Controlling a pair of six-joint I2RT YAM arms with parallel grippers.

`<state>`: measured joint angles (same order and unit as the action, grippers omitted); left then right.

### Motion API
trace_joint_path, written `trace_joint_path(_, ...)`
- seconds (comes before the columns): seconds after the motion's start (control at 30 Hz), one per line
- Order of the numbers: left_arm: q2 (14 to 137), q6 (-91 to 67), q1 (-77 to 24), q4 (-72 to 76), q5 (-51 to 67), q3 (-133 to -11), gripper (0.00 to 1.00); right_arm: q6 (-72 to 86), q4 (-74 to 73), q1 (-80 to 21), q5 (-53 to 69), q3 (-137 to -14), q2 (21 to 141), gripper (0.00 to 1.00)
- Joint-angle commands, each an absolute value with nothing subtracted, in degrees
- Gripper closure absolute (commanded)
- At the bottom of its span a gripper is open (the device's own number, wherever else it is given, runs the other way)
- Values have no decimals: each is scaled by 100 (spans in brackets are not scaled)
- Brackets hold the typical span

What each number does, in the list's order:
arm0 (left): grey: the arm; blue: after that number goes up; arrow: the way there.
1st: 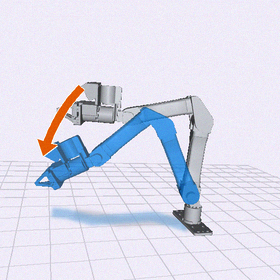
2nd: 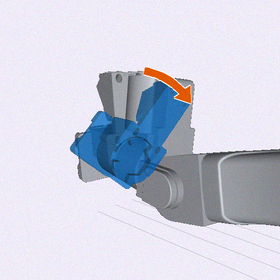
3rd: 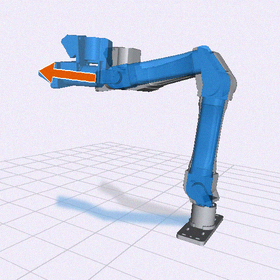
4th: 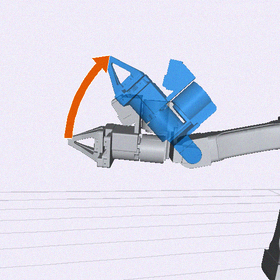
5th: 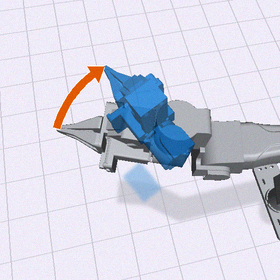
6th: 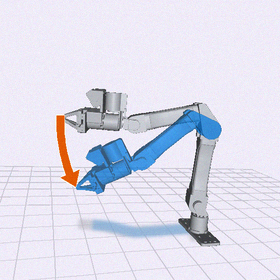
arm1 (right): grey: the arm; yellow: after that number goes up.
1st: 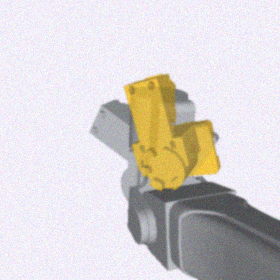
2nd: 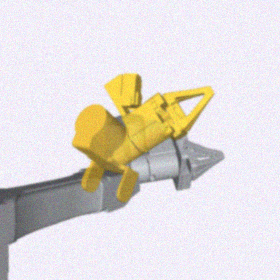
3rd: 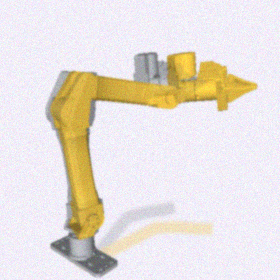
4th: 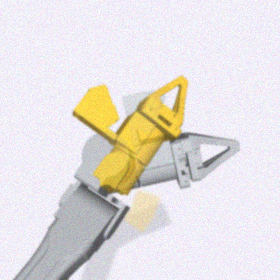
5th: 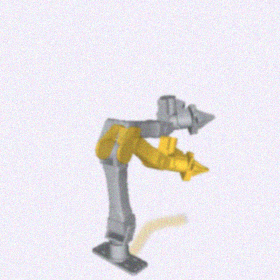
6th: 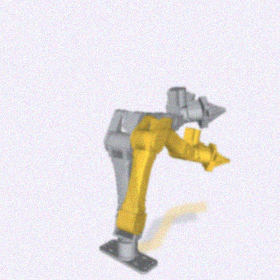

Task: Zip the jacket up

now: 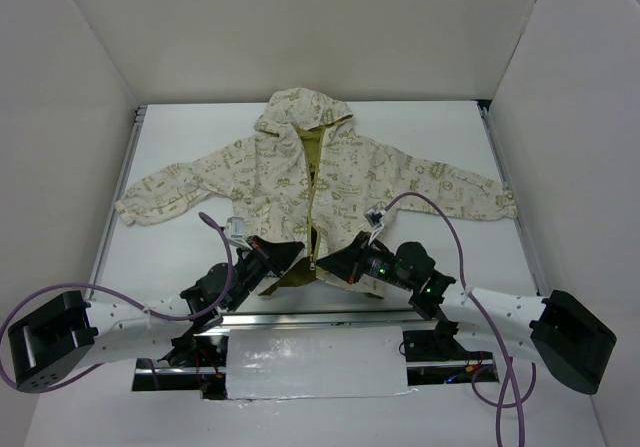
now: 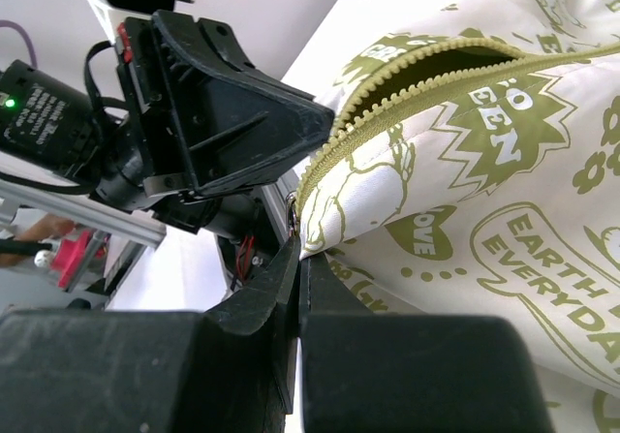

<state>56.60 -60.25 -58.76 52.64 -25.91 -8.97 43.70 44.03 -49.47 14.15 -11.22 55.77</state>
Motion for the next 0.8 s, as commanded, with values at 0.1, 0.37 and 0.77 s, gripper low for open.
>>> trace_joint_path(0.1, 5529, -6012, -5897, 5493, -2725, -1037, 100, 4491, 4579, -4913, 1257, -1240, 5678, 100)
trace_joint_path(0.37, 5660, -6021, -5897, 5572, -2663, -1055, 100, 4526, 4676, -4904, 1336, -1265, 5713, 100)
trace_joint_path(0.77, 5713, -5985, -5906, 5502, -2628, -1108, 100, 4465, 4570, -4922, 1239, -1380, 5687, 100)
